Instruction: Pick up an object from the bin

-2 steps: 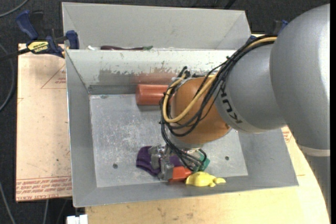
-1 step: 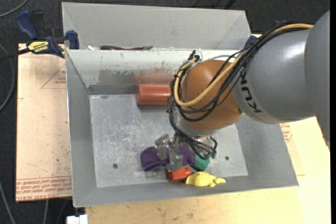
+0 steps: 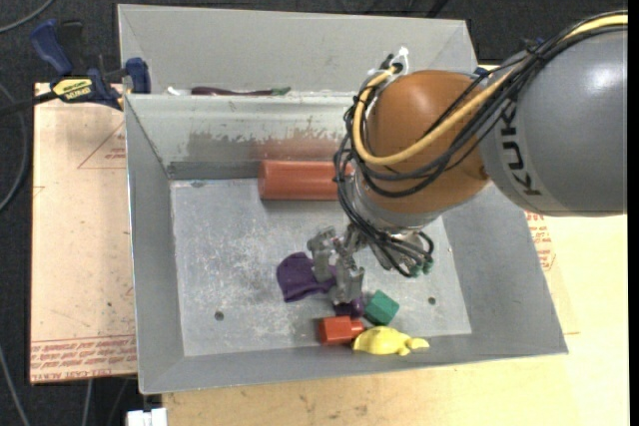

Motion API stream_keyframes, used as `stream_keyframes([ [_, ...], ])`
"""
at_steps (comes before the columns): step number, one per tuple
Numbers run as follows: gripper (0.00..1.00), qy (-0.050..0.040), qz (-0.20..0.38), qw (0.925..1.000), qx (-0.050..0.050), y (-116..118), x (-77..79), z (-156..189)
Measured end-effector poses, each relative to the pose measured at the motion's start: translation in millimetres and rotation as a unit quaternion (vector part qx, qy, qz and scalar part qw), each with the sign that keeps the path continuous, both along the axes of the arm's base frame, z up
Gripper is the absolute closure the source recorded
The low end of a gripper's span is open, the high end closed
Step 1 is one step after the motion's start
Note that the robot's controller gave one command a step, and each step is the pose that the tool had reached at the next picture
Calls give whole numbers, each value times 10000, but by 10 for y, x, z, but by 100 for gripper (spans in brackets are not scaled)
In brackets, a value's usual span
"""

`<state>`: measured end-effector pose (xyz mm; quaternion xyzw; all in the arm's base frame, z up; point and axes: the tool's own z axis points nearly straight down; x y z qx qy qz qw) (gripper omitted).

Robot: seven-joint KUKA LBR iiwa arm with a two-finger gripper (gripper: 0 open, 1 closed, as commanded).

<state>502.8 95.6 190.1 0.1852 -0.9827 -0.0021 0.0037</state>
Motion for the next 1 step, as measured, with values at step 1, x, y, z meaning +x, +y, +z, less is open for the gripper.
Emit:
stream_keyframes([
  [1,100,8,-56,10000,-1,91,120,608],
])
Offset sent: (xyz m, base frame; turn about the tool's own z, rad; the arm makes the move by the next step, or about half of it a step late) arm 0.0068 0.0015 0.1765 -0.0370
